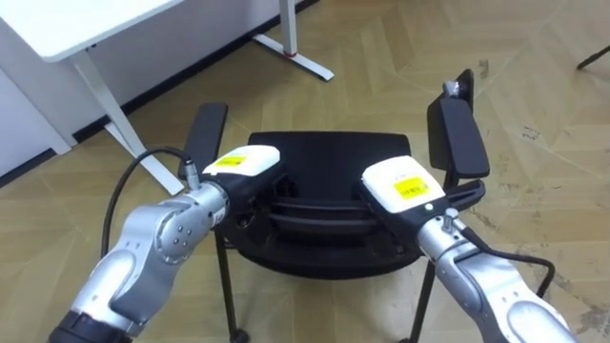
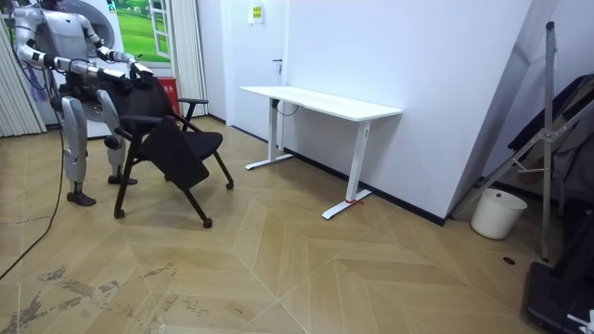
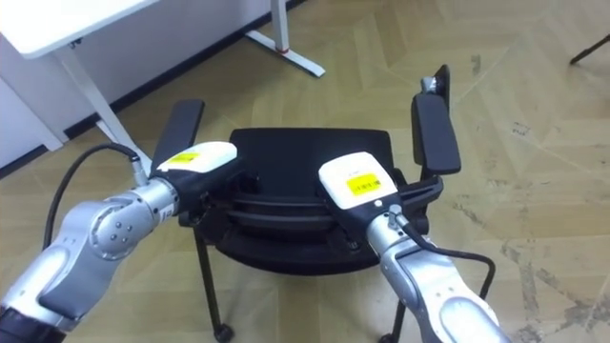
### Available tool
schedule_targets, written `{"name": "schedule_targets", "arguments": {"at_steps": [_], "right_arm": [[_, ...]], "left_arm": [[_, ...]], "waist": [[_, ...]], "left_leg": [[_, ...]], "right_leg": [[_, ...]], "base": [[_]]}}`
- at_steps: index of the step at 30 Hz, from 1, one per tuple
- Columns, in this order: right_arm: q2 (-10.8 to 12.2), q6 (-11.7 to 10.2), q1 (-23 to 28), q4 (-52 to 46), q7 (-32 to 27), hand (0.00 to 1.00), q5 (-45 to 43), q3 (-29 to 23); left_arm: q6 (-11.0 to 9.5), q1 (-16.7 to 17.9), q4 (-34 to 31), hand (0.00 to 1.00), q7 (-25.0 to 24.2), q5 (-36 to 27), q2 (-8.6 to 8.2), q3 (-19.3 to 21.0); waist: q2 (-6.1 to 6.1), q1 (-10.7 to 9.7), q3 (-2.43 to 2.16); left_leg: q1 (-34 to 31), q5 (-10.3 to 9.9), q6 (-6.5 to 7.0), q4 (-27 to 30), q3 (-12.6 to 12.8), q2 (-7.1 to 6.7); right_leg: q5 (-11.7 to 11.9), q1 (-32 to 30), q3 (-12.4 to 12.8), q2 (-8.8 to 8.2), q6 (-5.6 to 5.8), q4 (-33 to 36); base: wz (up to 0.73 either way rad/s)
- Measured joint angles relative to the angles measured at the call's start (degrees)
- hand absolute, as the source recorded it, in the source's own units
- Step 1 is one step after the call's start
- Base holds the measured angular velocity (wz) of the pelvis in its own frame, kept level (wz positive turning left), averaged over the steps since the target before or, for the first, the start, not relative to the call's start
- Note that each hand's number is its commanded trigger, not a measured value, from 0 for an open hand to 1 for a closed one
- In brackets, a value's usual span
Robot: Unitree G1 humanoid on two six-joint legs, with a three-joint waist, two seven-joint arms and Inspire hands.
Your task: Push chair
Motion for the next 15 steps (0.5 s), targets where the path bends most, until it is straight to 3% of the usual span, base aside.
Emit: {"name": "schedule_targets", "arguments": {"at_steps": [3, 5, 8, 9, 11, 12, 13, 14, 15], "right_arm": [[0.81, -0.88, -0.61, 1.77, -0.33, 1.00, 0.42, -0.73], [1.06, -2.76, -1.94, 4.16, -0.51, 1.00, 1.37, -0.72], [1.15, -3.90, -1.88, 4.95, -0.22, 1.00, 1.98, -0.70], [1.48, -4.39, -1.86, 5.47, -0.11, 1.00, 2.38, -0.66], [1.68, -4.93, -1.75, 6.10, -0.43, 1.00, 2.54, -0.39], [1.39, -5.01, -1.63, 6.07, -0.56, 1.00, 2.73, -0.14], [0.15, -5.04, -1.51, 5.33, -1.03, 1.00, 3.34, 0.57], [-0.96, -5.17, -1.43, 4.33, -1.58, 1.00, 3.57, 0.72], [-1.98, -5.11, -1.33, 3.81, -1.87, 1.00, 3.57, 0.72]], "left_arm": [[-0.12, -0.74, 1.56, 1.00, 0.57, 0.02, -0.42, 0.11], [-0.31, -1.31, 3.08, 1.00, 1.23, -0.12, -0.29, 0.03], [-0.40, -1.17, 3.58, 1.00, 1.08, -0.12, -0.14, -0.07], [-0.39, -0.59, 3.62, 1.00, 0.97, -0.18, 0.09, -0.09], [-0.35, -0.23, 4.33, 1.00, 0.96, -0.25, 0.14, -0.17], [-0.59, 0.05, 4.58, 1.00, 1.03, -0.32, 0.06, -0.19], [-0.92, 0.52, 4.65, 1.00, 1.52, -0.64, -0.19, -0.20], [-1.61, 0.58, 4.65, 1.00, 2.17, -0.86, -0.52, -0.20], [-1.93, 0.59, 4.51, 1.00, 2.46, -0.90, -0.69, -0.19]], "waist": [[-0.51, 0.23, 0.29], [-1.26, 0.29, 0.25], [-1.36, 0.65, 0.25], [-1.40, 0.97, 0.06], [-1.83, 1.64, 0.35], [-2.37, 1.91, 0.59], [-2.17, 1.83, 0.44], [-1.80, 1.81, 0.35], [-1.57, 2.00, 0.32]], "left_leg": [[-2.72, -1.78, -0.33, 7.31, 1.10, 1.66], [-6.13, -1.72, -0.29, 15.71, 4.18, 4.18], [-9.47, -0.69, 0.20, 25.31, 5.43, 7.76], [-10.89, 1.08, 0.55, 28.87, 5.77, 9.29], [-14.27, 7.67, 2.49, 34.90, 5.91, 10.80], [-14.91, 7.60, 2.89, 35.36, 5.86, 10.56], [-16.06, 5.94, 3.00, 34.38, 6.27, 8.48], [-17.40, 4.71, 2.68, 30.86, 7.16, 5.49], [-17.69, 4.40, 2.76, 28.03, 7.97, 4.20]], "right_leg": [[-4.04, -1.22, -1.07, 0.11, -1.02, 5.80], [-7.83, -2.20, -1.94, 0.45, -2.29, 10.29], [-11.39, -1.92, -2.69, 1.22, -3.55, 14.76], [-12.32, -1.59, -2.74, 1.84, -4.20, 15.75], [-12.73, -0.39, -2.26, 2.39, -6.00, 16.18], [-12.83, -0.16, -1.92, 2.37, -6.31, 16.19], [-13.12, -0.18, -0.99, 2.39, -6.93, 16.40], [-13.33, -0.88, -0.39, 2.43, -7.18, 16.64], [-13.33, -1.15, 0.06, 2.44, -7.20, 16.63]], "base": [[0.15], [0.23], [0.19], [0.05], [0.00], [0.05], [0.13], [0.07], [-0.21]]}}
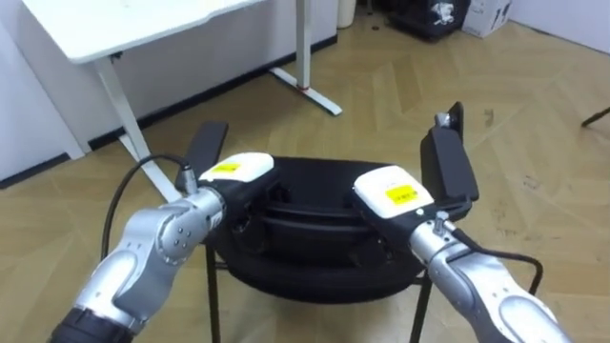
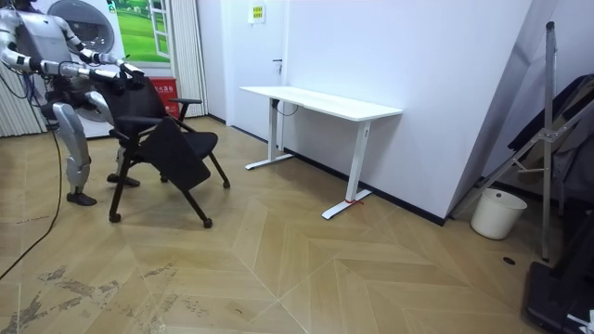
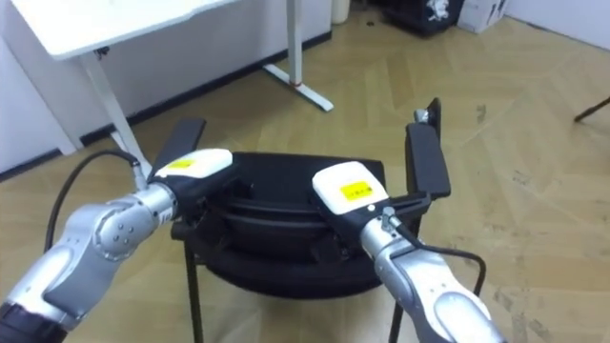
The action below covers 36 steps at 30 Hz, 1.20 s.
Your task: Push chair
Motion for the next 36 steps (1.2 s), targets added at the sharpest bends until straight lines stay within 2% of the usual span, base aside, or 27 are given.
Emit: {"name": "schedule_targets", "arguments": {"at_steps": [2, 4, 5, 6, 8, 9, 10, 11, 12, 14, 15, 16, 17, 18, 20, 21, 23, 25, 26, 27, 28, 29, 31, 32, 33, 34, 36], "right_arm": [[-1.45, -0.16, 0.18, -0.63, -1.34, 1.00, 0.02, 0.00], [-1.82, -0.48, 0.64, -1.15, -1.90, 1.00, 0.00, 0.01], [-1.83, -0.48, 1.00, -1.49, -2.28, 1.00, -0.11, 0.01], [-1.92, -0.39, 1.80, -2.28, -2.57, 1.00, -0.21, 0.01], [-2.62, -0.39, 2.11, -4.22, -2.53, 1.00, -0.75, 0.01], [-2.79, -0.33, 2.05, -4.70, -2.53, 1.00, -0.83, 0.00], [-2.70, -0.25, 2.04, -4.87, -2.51, 1.00, -0.84, 0.00], [-2.51, 0.01, 2.28, -4.85, -2.25, 1.00, -1.01, 0.01], [-2.57, -0.03, 2.41, -4.84, -2.22, 1.00, -1.01, 0.01], [-2.56, -0.66, 2.80, -4.62, -2.32, 1.00, -0.90, -0.02], [-2.51, -0.98, 2.82, -4.50, -2.43, 1.00, -0.91, -0.02], [-2.51, -1.59, 2.86, -4.26, -2.75, 1.00, -0.85, -0.04], [-2.55, -2.00, 2.85, -3.93, -3.13, 1.00, -0.49, -0.06], [-2.54, -2.16, 2.84, -3.75, -3.30, 1.00, -0.26, -0.05], [-2.68, -2.39, 2.86, -3.25, -3.84, 1.00, 0.26, 0.31], [-2.69, -2.38, 2.90, -3.17, -4.00, 1.00, 0.30, 0.42], [-2.54, -2.36, 3.00, -3.06, -4.42, 1.00, 0.31, 0.62], [-2.61, -2.31, 3.01, -2.61, -4.94, 1.00, 0.71, 1.15], [-2.58, -2.26, 3.01, -2.60, -5.06, 1.00, 1.13, 1.28], [-2.56, -2.23, 3.02, -2.64, -5.15, 1.00, 1.14, 1.32], [-2.61, -2.16, 3.10, -2.80, -5.18, 1.00, 1.16, 1.32], [-2.66, -2.17, 3.09, -2.89, -5.13, 1.00, 1.31, 1.32], [-2.68, -2.20, 3.07, -2.95, -4.60, 1.00, 1.50, 1.31], [-2.94, -2.27, 3.07, -3.08, -4.24, 1.00, 1.51, 1.28], [-3.25, -2.38, 3.07, -3.30, -3.92, 1.00, 1.51, 1.28], [-3.98, -2.91, 3.07, -3.91, -3.35, 1.00, 1.50, 1.28], [-4.33, -3.32, 3.05, -4.63, -2.16, 1.00, 1.85, 1.28]], "left_arm": [[-0.89, 0.11, -0.58, 1.00, 0.09, -0.64, -0.03, 0.01], [-1.12, 0.55, -1.49, 1.00, 0.03, -1.39, 0.68, 0.01], [-1.19, 0.62, -1.78, 1.00, 0.03, -1.64, 1.00, -0.03], [-1.36, 0.97, -2.23, 1.00, 0.02, -1.70, 1.23, -0.14], [-1.45, 0.96, -3.54, 1.00, 0.07, -1.70, 2.01, 0.14], [-1.44, 0.86, -3.94, 1.00, 0.18, -1.70, 2.26, 0.18], [-1.35, 0.72, -4.01, 1.00, 0.27, -1.68, 2.33, 0.22], [-1.10, 0.70, -3.96, 1.00, 0.24, -1.58, 2.29, 0.05], [-1.10, 0.70, -3.94, 1.00, 0.16, -1.58, 2.31, 0.00], [-1.65, 0.70, -3.88, 1.00, -0.20, -1.71, 2.84, -0.25], [-2.02, 0.70, -3.89, 1.00, -0.25, -1.76, 3.19, -0.25], [-2.52, 0.70, -3.88, 1.00, -0.19, -1.97, 3.59, -0.30], [-2.54, 0.69, -3.83, 1.00, 0.10, -2.04, 3.73, -0.41], [-2.57, 0.69, -3.71, 1.00, 0.26, -2.11, 3.76, -0.42], [-2.89, 0.52, -3.24, 1.00, 1.12, -2.61, 4.33, -1.25], [-3.03, 0.47, -3.16, 1.00, 1.37, -2.83, 4.61, -1.56], [-3.59, 0.34, -2.96, 1.00, 1.67, -3.39, 5.31, -1.71], [-3.84, 0.01, -2.27, 1.00, 2.70, -3.51, 5.72, -2.64], [-3.85, -0.48, -2.11, 1.00, 2.58, -3.58, 5.77, -2.90], [-3.85, -0.51, -2.11, 1.00, 2.56, -3.58, 5.75, -2.90], [-3.68, -0.52, -2.11, 1.00, 2.82, -3.37, 5.86, -2.90], [-3.60, -0.55, -2.12, 1.00, 2.88, -3.31, 5.86, -2.89], [-3.29, -0.79, -2.12, 1.00, 2.74, -3.24, 5.80, -3.22], [-3.19, -0.87, -2.06, 1.00, 2.72, -2.96, 5.76, -3.35], [-3.23, -0.86, -2.06, 1.00, 2.74, -2.90, 5.66, -3.38], [-3.45, -0.85, -2.06, 1.00, 2.79, -2.78, 5.52, -3.39], [-4.13, -0.84, -2.06, 1.00, 2.87, -2.82, 5.95, -3.36]], "waist": [[0.69, 1.84, -0.21], [0.94, 2.95, -0.38], [0.89, 2.96, -0.39], [0.82, 2.96, -1.19], [-0.24, 2.95, -1.38], [-0.29, 2.86, -1.25], [-0.28, 2.50, -1.28], [-0.33, 1.99, -1.30], [-0.28, 1.54, -1.25], [0.23, 0.00, -0.91], [0.34, -0.23, -0.88], [0.45, -0.56, -0.81], [0.48, -0.92, -0.77], [0.57, -1.07, -0.71], [1.55, -1.71, -0.12], [1.83, -1.73, 0.00], [1.95, -1.90, 0.04], [2.82, -2.01, 0.33], [2.67, -2.63, 0.23], [2.61, -3.00, 0.18], [2.52, -3.40, 0.11], [2.44, -3.44, 0.05], [2.25, -4.31, -0.35], [2.28, -5.16, -0.43], [2.28, -5.22, -0.43], [2.31, -5.04, -0.46], [2.38, -4.93, -0.43]], "left_leg": [[1.00, 0.23, 0.19, -14.33, 1.98, -4.82], [2.46, 0.92, 0.32, -22.51, 1.88, -6.96], [2.66, 2.20, 1.43, -23.06, 1.26, -7.48], [3.54, 3.01, 3.17, -23.16, 1.48, -8.21], [4.59, 1.28, 6.04, -23.11, 3.13, -10.22], [4.50, 0.76, 6.89, -22.55, 3.00, -10.69], [4.69, -0.21, 8.13, -21.20, 2.98, -11.00], [5.57, -1.86, 8.55, -20.13, 2.86, -11.33], [6.07, -2.50, 8.73, -19.73, 2.88, -11.39], [8.38, -4.73, 9.30, -19.69, 2.94, -11.36], [8.77, -5.13, 9.32, -19.72, 2.81, -11.36], [9.43, -6.03, 9.65, -19.69, 2.75, -11.38], [10.00, -6.82, 9.96, -19.68, 2.73, -11.40], [10.36, -7.18, 10.10, -19.67, 2.71, -11.35], [12.06, -8.64, 10.18, -19.70, 2.57, -10.49], [12.42, -8.97, 10.12, -19.75, 2.47, -10.32], [13.14, -9.66, 10.02, -19.98, 2.39, -10.08], [14.09, -10.95, 9.79, -19.72, 2.01, -9.22], [14.29, -11.37, 9.67, -19.73, 1.44, -9.18], [14.30, -11.53, 9.61, -19.73, 1.15, -9.19], [14.68, -11.67, 9.04, -19.78, 0.90, -9.20], [14.93, -11.97, 8.90, -19.79, 0.85, -9.26], [16.22, -13.34, 8.38, -19.50, -0.21, -9.48], [16.86, -14.08, 8.09, -19.36, -1.23, -9.47], [17.33, -14.52, 7.91, -19.33, -1.44, -9.46], [18.49, -15.39, 7.39, -19.36, -1.74, -9.30], [20.36, -16.37, 6.77, -19.34, -1.92, -8.73]], "right_leg": [[0.04, -0.09, 1.11, 0.06, -0.34, -0.82], [-0.64, 0.74, 2.33, 0.47, -0.25, -1.24], [-0.99, 1.27, 2.46, 0.48, 0.00, -1.44], [-1.50, 2.21, 2.78, -0.05, 0.78, -2.19], [-2.57, 2.20, 3.30, -2.69, 2.70, -0.78], [-2.71, 1.50, 3.19, -3.23, 3.01, 1.53], [-1.81, -0.75, 2.02, -4.81, 4.71, 8.14], [0.93, -2.94, 1.78, -6.49, 6.56, 15.48], [2.81, -4.09, 1.85, -7.26, 7.42, 18.77], [12.10, -7.92, 2.42, -8.94, 8.07, 27.86], [14.34, -8.76, 2.54, -9.21, 8.01, 29.40], [18.39, -10.25, 2.67, -9.93, 7.91, 32.22], [20.24, -11.76, 3.09, -10.48, 8.31, 34.48], [20.20, -12.45, 3.42, -10.72, 8.34, 35.41], [19.36, -15.93, 5.46, -10.58, 8.28, 37.88], [19.02, -17.03, 5.52, -10.67, 8.34, 37.75], [16.65, -20.12, 5.84, -10.53, 8.38, 33.59], [14.53, -22.54, 5.14, -8.64, 8.34, 22.78], [14.62, -23.52, 4.69, -7.52, 8.19, 16.68], [14.68, -23.94, 4.79, -6.78, 8.13, 13.56], [15.28, -24.13, 4.91, -5.22, 7.59, 6.75], [15.78, -24.05, 4.83, -4.59, 7.07, 3.48], [19.16, -23.52, 3.34, -2.73, 5.61, -3.72], [20.37, -22.84, 2.11, -2.43, 4.93, -4.48], [20.71, -22.52, 1.98, -2.25, 4.46, -4.77], [21.51, -21.71, 1.87, -1.55, 3.47, -4.65], [21.86, -20.54, 1.65, -0.83, 3.01, -3.67]], "base": [[-0.53], [-0.44], [-0.26], [-0.17], [-0.24], [-0.21], [-0.05], [0.00], [0.06], [-0.09], [-0.11], [-0.06], [-0.04], [-0.05], [-0.06], [-0.10], [-0.09], [0.02], [0.15], [0.25], [0.16], [0.07], [0.19], [0.34], [0.24], [0.03], [0.00]]}}
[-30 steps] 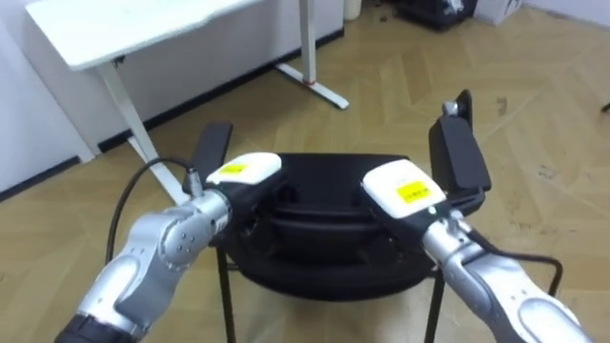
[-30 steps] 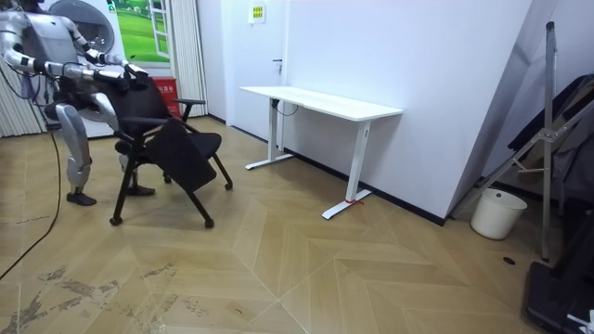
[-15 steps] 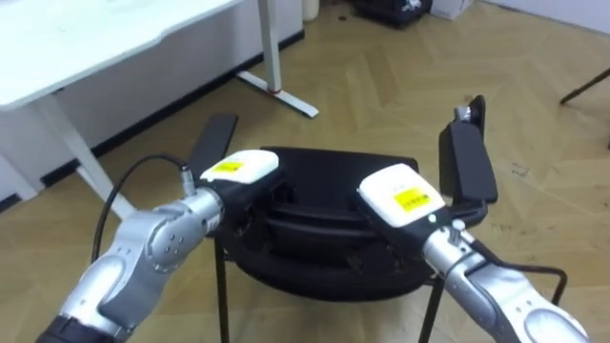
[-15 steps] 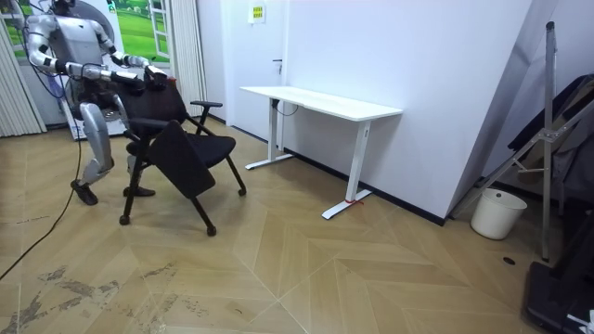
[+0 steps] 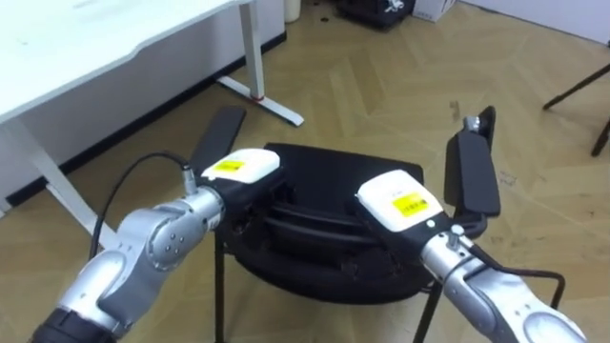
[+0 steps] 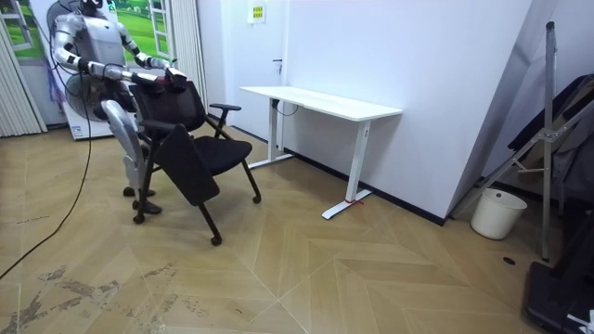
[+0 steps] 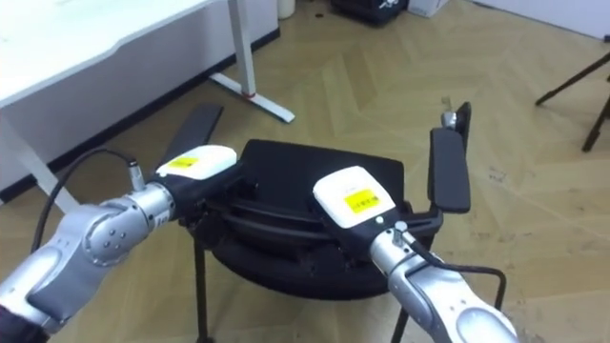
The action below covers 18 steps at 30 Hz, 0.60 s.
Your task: Push chair
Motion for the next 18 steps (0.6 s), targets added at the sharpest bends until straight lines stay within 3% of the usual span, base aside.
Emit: {"name": "schedule_targets", "arguments": {"at_steps": [2, 3, 4, 5, 6, 8, 9, 11, 12, 14, 15, 17, 18], "right_arm": [[0.38, -0.38, -0.15, 0.16, 0.29, 1.00, 0.39, -0.01], [0.71, -0.38, -0.30, 0.35, 0.34, 1.00, 0.37, -0.01], [1.17, -0.71, -0.86, 1.03, 0.58, 1.00, 0.35, -0.01], [1.12, -1.42, -1.03, 1.80, 0.77, 1.00, 0.53, -0.01], [0.85, -1.76, -1.03, 2.06, 0.78, 1.00, 0.70, -0.01], [-0.07, -2.31, -1.02, 2.20, 1.33, 1.00, 0.91, -0.01], [-0.16, -2.32, -1.02, 2.20, 1.42, 1.00, 0.92, -0.02], [-0.03, -2.18, -1.03, 2.31, 1.72, 1.00, 0.78, -0.16], [-0.09, -2.20, -1.04, 2.28, 1.51, 1.00, 0.78, -0.27], [-0.03, -2.07, -1.67, 2.42, 0.97, 1.00, 0.82, -0.42], [0.08, -1.91, -1.71, 2.50, 0.85, 1.00, 0.66, -0.44], [-0.62, -1.74, -1.69, 2.38, 0.73, 1.00, 0.49, -0.53], [-1.10, -1.88, -1.49, 2.18, 0.73, 1.00, 0.57, -0.54]], "left_arm": [[-0.47, 0.08, 0.15, 1.00, 0.85, -0.04, 0.35, -0.04], [-0.59, 0.09, 0.17, 1.00, 1.19, 0.04, 0.66, -0.08], [-0.66, -0.04, 0.20, 1.00, 1.77, 0.11, 1.19, -0.32], [-0.58, 0.01, 0.50, 1.00, 1.85, 0.07, 1.21, -0.78], [-0.44, 0.10, 0.55, 1.00, 1.91, 0.07, 1.10, -1.05], [-0.29, 0.72, 0.69, 1.00, 2.01, 0.01, 0.34, -1.19], [-0.30, 0.76, 0.76, 1.00, 2.15, 0.02, 0.21, -1.27], [-0.47, 0.92, 1.27, 1.00, 3.18, 0.09, 0.09, -1.70], [-0.61, 0.92, 1.28, 1.00, 3.45, 0.19, 0.09, -1.69], [-0.64, 0.49, 1.37, 1.00, 4.56, 0.60, -0.19, -1.68], [-0.56, 0.49, 1.43, 1.00, 4.67, 0.63, -0.30, -1.69], [-0.51, 0.59, 1.44, 1.00, 4.80, 0.62, -0.66, -1.73], [-0.51, 0.72, 1.33, 1.00, 4.88, 0.62, -0.75, -1.90]], "waist": [[0.69, -0.05, -0.22], [0.58, -0.28, -0.15], [0.09, -1.19, 0.06], [-0.49, -1.64, 0.05], [-0.59, -1.73, 0.08], [-0.86, -1.84, 0.25], [-0.93, -1.75, 0.28], [-1.96, -1.64, 0.55], [-2.25, -1.66, 0.58], [-2.65, -1.49, 0.65], [-2.81, -1.55, 0.58], [-2.86, -1.77, 0.56], [-2.94, -1.73, 0.42]], "left_leg": [[1.21, -2.01, -2.04, 2.00, -0.46, 2.44], [0.84, -2.17, -2.43, 3.97, -0.69, 3.01], [-1.12, -1.59, -3.97, 10.07, -0.51, 4.59], [-2.51, -0.15, -6.47, 16.12, 0.11, 5.93], [-2.88, 0.67, -7.44, 18.75, 0.71, 6.74], [-4.26, 5.86, -7.66, 26.27, 2.10, 9.25], [-4.45, 7.25, -7.46, 27.36, 2.22, 9.54], [-6.45, 13.99, -7.48, 31.51, 2.14, 10.20], [-7.29, 13.73, -7.49, 31.66, 2.11, 10.29], [-12.76, 8.98, -7.27, 30.08, 1.63, 11.35], [-14.34, 8.63, -7.37, 28.36, 1.40, 11.24], [-17.69, 8.87, -7.75, 19.45, 1.34, 10.87], [-18.30, 10.04, -8.31, 10.32, 1.51, 10.17]], "right_leg": [[-1.62, 2.29, -1.63, 1.88, -1.32, 1.09], [-2.39, 2.93, -2.52, 1.96, -1.72, 1.52], [-4.54, 3.98, -3.53, 1.61, -2.19, 2.86], [-7.17, 5.18, -4.15, 1.22, -2.23, 4.30], [-8.53, 5.83, -4.19, 1.26, -2.47, 4.89], [-11.20, 8.49, -4.34, 1.58, -2.78, 5.77], [-11.55, 9.20, -4.40, 1.62, -2.72, 5.68], [-12.63, 11.66, -4.31, 1.39, -3.22, 4.44], [-13.03, 11.90, -4.30, 1.33, -3.35, 4.28], [-14.48, 12.68, -4.36, 1.07, -3.75, 4.33], [-14.81, 13.07, -4.48, 0.90, -3.69, 4.20], [-15.59, 14.74, -4.85, 0.69, -3.15, 2.99], [-16.19, 15.54, -5.45, 0.35, -2.62, 2.26]], "base": [[0.00], [0.14], [0.33], [0.33], [0.16], [0.02], [0.06], [0.06], [0.09], [0.00], [-0.04], [-0.02], [-0.14]]}}
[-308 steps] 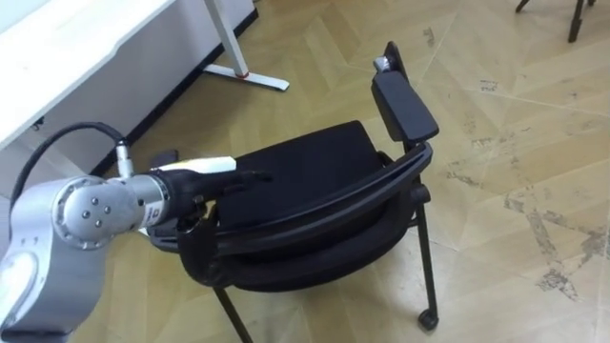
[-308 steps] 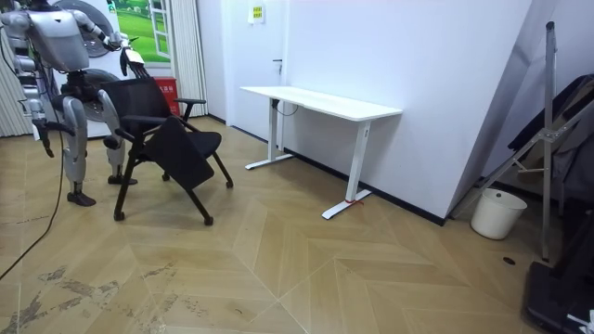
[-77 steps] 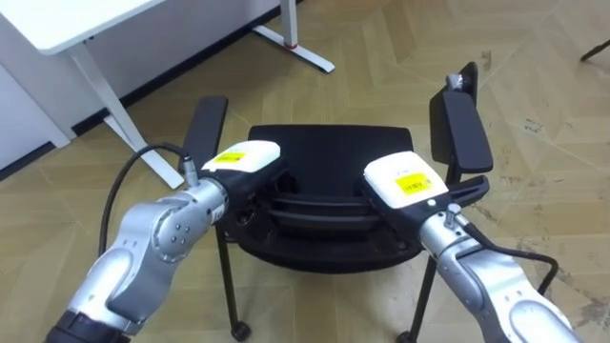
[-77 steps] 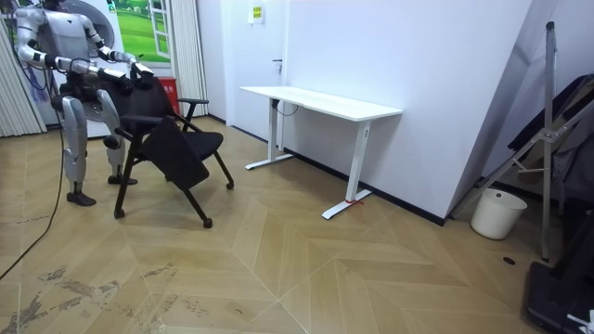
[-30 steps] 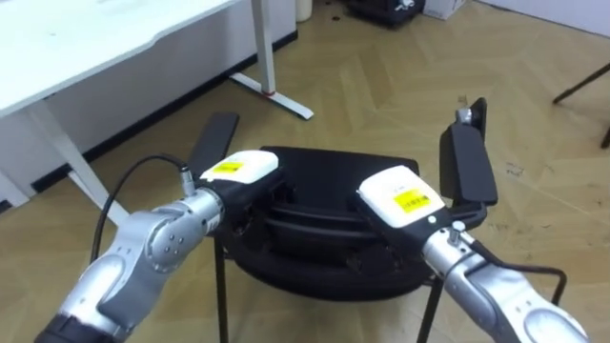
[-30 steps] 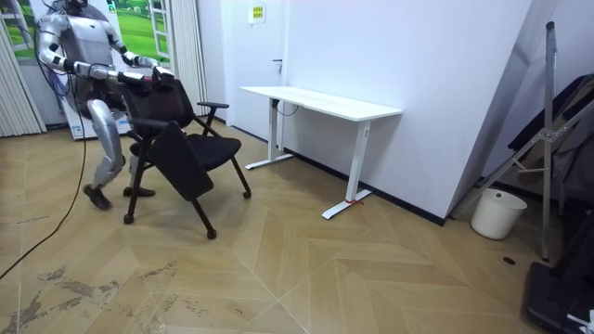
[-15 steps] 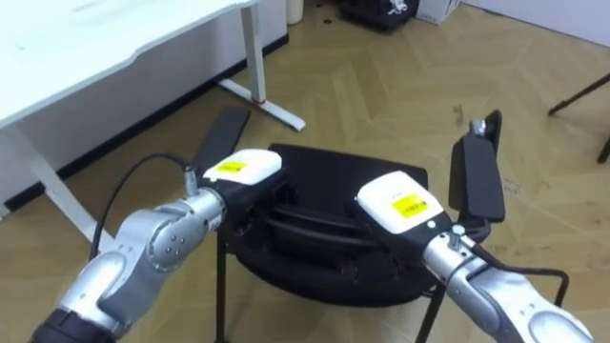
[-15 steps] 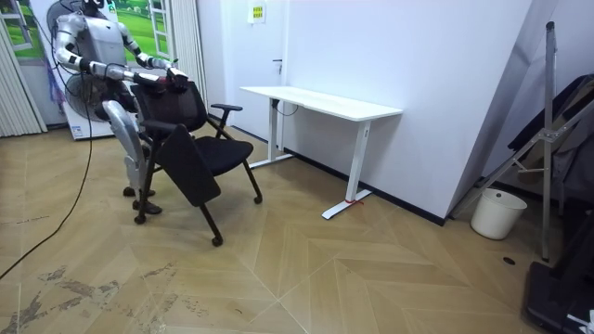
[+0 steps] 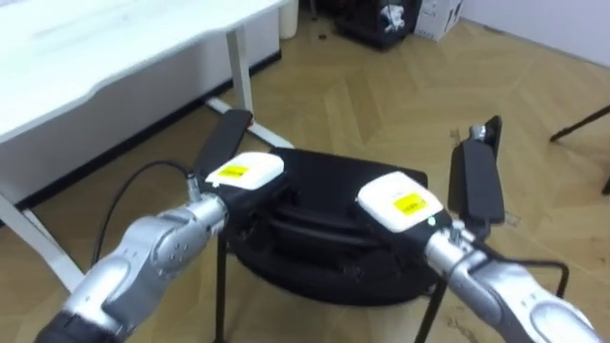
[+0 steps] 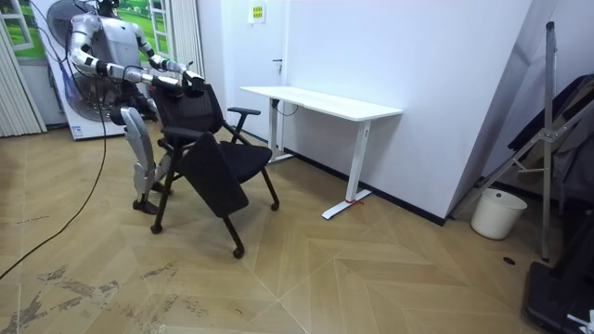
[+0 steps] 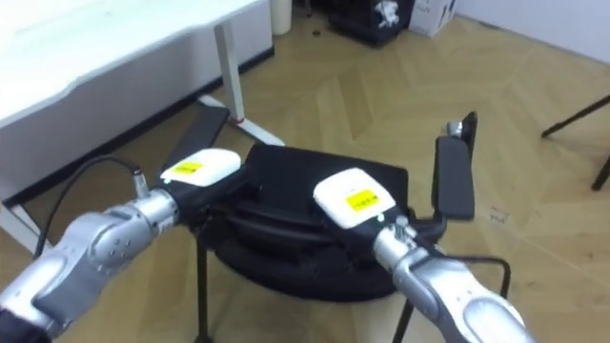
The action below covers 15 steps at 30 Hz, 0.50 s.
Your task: Push chair
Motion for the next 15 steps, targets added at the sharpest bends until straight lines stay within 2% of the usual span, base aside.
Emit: {"name": "schedule_targets", "arguments": {"at_steps": [1, 2, 3, 4, 5, 8, 10, 12, 15], "right_arm": [[-0.73, -0.23, 0.11, -0.64, 0.02, 1.00, 0.01, 0.00], [-1.00, -0.21, 0.36, -1.35, 0.04, 1.00, -0.03, 0.00], [-0.90, -0.17, 0.72, -1.61, 0.04, 1.00, -0.05, -0.07], [-1.26, 0.28, 1.48, -2.84, 0.03, 1.00, -0.05, -0.39], [-1.68, 0.99, 2.08, -4.30, 0.10, 1.00, -0.20, -0.45], [-1.35, 3.42, 3.11, -6.88, 0.69, 1.00, -2.01, -0.48], [-1.18, 4.25, 2.92, -7.60, 1.36, 1.00, -2.53, -0.53], [-1.02, 4.25, 2.09, -7.56, 1.92, 1.00, -2.49, -0.53], [-1.27, 4.26, 1.79, -7.60, 1.45, 1.00, -2.20, -0.97]], "left_arm": [[-0.02, 0.15, -0.46, 1.00, -0.01, -0.02, 0.01, 0.01], [-0.04, 0.59, -1.20, 1.00, -0.01, -0.01, 0.20, 0.19], [-0.07, 0.99, -1.58, 1.00, -0.04, 0.07, 0.30, 0.32], [-0.08, 1.15, -2.43, 1.00, -0.06, 0.14, 0.45, 0.32], [-0.04, 1.06, -3.12, 1.00, -0.04, 0.46, 0.50, 0.34], [-0.05, 0.55, -3.22, 1.00, -0.23, 0.94, 0.18, 0.93], [0.02, 0.14, -3.11, 1.00, -0.27, 0.96, 0.05, 1.05], [0.25, -0.31, -2.97, 1.00, -0.17, 0.95, -0.12, 1.08], [0.21, -1.15, -2.96, 1.00, 0.11, 0.96, -0.13, 0.98]], "waist": [[0.43, 0.26, -0.33], [0.45, 0.54, -0.63], [0.47, 0.48, -1.23], [0.16, 0.06, -1.43], [-0.42, -0.05, -1.45], [-1.08, 0.17, -1.50], [-1.29, 0.27, -1.43], [-1.30, 0.31, -1.39], [-1.67, 0.23, -1.33]], "left_leg": [[0.06, 2.59, 0.22, -8.86, 0.51, -0.33], [0.43, 7.69, 1.79, -13.89, 0.69, -1.15], [0.87, 9.56, 2.31, -14.91, 0.47, -1.97], [1.79, 11.27, 3.25, -15.79, 0.11, -3.51], [2.43, 11.17, 3.79, -16.02, 0.36, -4.98], [4.02, 9.23, 4.41, -16.31, 1.62, -7.18], [4.68, 8.11, 4.73, -16.09, 2.10, -8.23], [4.95, 7.00, 5.31, -15.46, 2.56, -8.99], [5.34, 5.37, 6.09, -15.12, 2.96, -10.27]], "right_leg": [[-0.58, 0.77, -0.31, 0.00, 0.56, -0.57], [-1.29, 1.64, -0.34, -0.45, 1.49, -0.95], [-1.51, 2.39, -0.28, -0.68, 1.94, -1.46], [-1.72, 3.37, -0.24, -1.27, 3.17, -2.48], [-1.72, 4.10, 0.06, -1.92, 4.27, -3.55], [-0.88, 6.85, 0.04, -3.71, 6.12, -6.88], [-0.69, 7.69, -0.30, -4.94, 6.52, -6.85], [-0.61, 7.48, -0.59, -6.15, 6.78, -4.80], [-0.11, 4.07, -1.16, -9.00, 7.66, 5.00]], "base": [[-0.27], [-0.29], [-0.15], [0.00], [0.10], [0.02], [0.03], [0.10], [0.28]]}}
